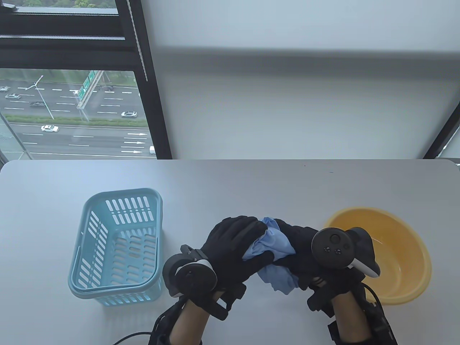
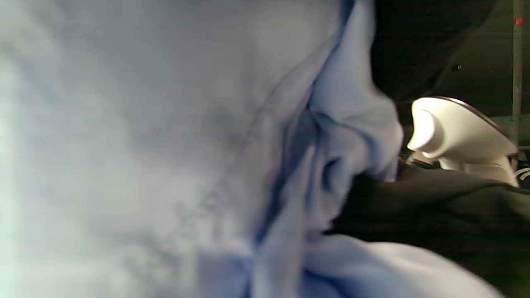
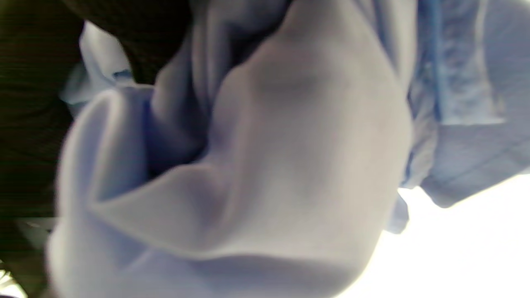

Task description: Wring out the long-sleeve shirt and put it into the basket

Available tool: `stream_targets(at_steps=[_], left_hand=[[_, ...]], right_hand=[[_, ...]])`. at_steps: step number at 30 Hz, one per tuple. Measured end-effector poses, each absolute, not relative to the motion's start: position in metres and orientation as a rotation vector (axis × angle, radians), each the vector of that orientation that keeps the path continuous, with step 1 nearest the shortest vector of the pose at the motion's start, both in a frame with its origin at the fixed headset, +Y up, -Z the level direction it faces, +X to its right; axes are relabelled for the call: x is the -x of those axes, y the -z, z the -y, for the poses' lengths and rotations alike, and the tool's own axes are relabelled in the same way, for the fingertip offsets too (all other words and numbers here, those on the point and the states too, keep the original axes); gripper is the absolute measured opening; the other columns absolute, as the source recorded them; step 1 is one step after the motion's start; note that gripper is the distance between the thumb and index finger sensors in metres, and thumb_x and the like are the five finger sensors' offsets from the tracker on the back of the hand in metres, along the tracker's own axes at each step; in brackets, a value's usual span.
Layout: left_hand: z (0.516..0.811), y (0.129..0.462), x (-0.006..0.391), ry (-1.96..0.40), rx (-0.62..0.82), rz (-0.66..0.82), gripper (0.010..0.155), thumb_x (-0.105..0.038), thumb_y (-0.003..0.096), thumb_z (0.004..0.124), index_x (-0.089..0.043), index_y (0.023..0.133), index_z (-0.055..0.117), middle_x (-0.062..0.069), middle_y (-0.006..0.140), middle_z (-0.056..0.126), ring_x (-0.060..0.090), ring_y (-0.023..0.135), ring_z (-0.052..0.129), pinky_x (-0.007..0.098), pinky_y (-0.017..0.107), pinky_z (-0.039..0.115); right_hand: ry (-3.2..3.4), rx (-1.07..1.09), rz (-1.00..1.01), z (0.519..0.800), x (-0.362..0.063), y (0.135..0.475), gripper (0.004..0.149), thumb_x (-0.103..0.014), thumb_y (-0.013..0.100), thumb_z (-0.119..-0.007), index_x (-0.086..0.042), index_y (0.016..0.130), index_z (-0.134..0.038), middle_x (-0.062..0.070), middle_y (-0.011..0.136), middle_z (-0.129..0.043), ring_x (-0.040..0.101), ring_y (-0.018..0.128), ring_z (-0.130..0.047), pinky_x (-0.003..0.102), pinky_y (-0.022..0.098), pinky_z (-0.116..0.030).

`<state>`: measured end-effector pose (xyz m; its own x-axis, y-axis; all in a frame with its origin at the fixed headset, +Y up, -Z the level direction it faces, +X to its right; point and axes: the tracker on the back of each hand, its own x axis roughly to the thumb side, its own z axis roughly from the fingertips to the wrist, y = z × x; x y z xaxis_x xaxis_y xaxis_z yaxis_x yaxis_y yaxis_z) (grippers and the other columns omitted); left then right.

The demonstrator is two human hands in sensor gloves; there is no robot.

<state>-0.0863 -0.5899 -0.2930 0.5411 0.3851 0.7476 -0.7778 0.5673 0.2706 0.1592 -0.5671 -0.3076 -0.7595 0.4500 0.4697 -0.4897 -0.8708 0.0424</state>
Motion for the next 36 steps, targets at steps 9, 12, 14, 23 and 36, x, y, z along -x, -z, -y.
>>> stream_targets(at_steps=[9,12,14,23,36], left_hand=[[0.596,0.299,0.093,-0.948,-0.642,0.584,0.061,-0.069,0.0571,0.078,-0.024,0.1,0.079,0.003,0.08,0.104,0.029,0.063,0.108,0.049,0.054,0.085],[0.605,0.305,0.094,-1.122,-0.567,0.548,0.064,-0.069,0.0587,0.073,-0.021,0.101,0.078,0.004,0.078,0.104,0.029,0.058,0.109,0.048,0.05,0.087],[0.615,0.312,0.092,-1.298,-0.491,0.53,0.065,-0.069,0.0592,0.07,-0.019,0.101,0.077,0.005,0.077,0.104,0.03,0.055,0.109,0.048,0.047,0.087],[0.641,0.326,0.084,-1.637,-0.195,0.474,0.063,-0.067,0.0629,0.06,-0.017,0.099,0.076,0.001,0.069,0.103,0.022,0.045,0.109,0.043,0.039,0.09],[0.679,0.338,0.044,-1.954,0.4,0.562,0.061,-0.07,0.0647,0.059,-0.02,0.096,0.075,-0.009,0.063,0.099,0.01,0.037,0.107,0.035,0.033,0.093]], right_hand=[[-2.428,-0.628,0.347,0.561,-0.164,0.299,0.079,-0.065,0.044,-0.095,-0.024,0.105,-0.067,-0.001,0.079,-0.094,0.023,0.062,-0.096,0.046,0.056,-0.077],[-2.457,-0.609,0.552,0.557,-0.16,0.29,0.075,-0.066,0.043,-0.094,-0.026,0.102,-0.071,-0.003,0.075,-0.096,0.021,0.059,-0.096,0.045,0.055,-0.078],[-2.512,-0.626,0.749,0.552,-0.156,0.282,0.071,-0.068,0.043,-0.09,-0.029,0.1,-0.073,-0.006,0.073,-0.097,0.018,0.059,-0.097,0.043,0.056,-0.079],[-2.479,-0.687,1.112,0.554,-0.143,0.267,0.055,-0.069,0.051,-0.08,-0.032,0.092,-0.08,-0.007,0.067,-0.098,0.015,0.056,-0.097,0.041,0.057,-0.079],[-2.464,-0.855,1.334,0.55,-0.135,0.249,0.049,-0.064,0.054,-0.079,-0.03,0.09,-0.081,-0.005,0.063,-0.099,0.015,0.055,-0.096,0.041,0.059,-0.078]])
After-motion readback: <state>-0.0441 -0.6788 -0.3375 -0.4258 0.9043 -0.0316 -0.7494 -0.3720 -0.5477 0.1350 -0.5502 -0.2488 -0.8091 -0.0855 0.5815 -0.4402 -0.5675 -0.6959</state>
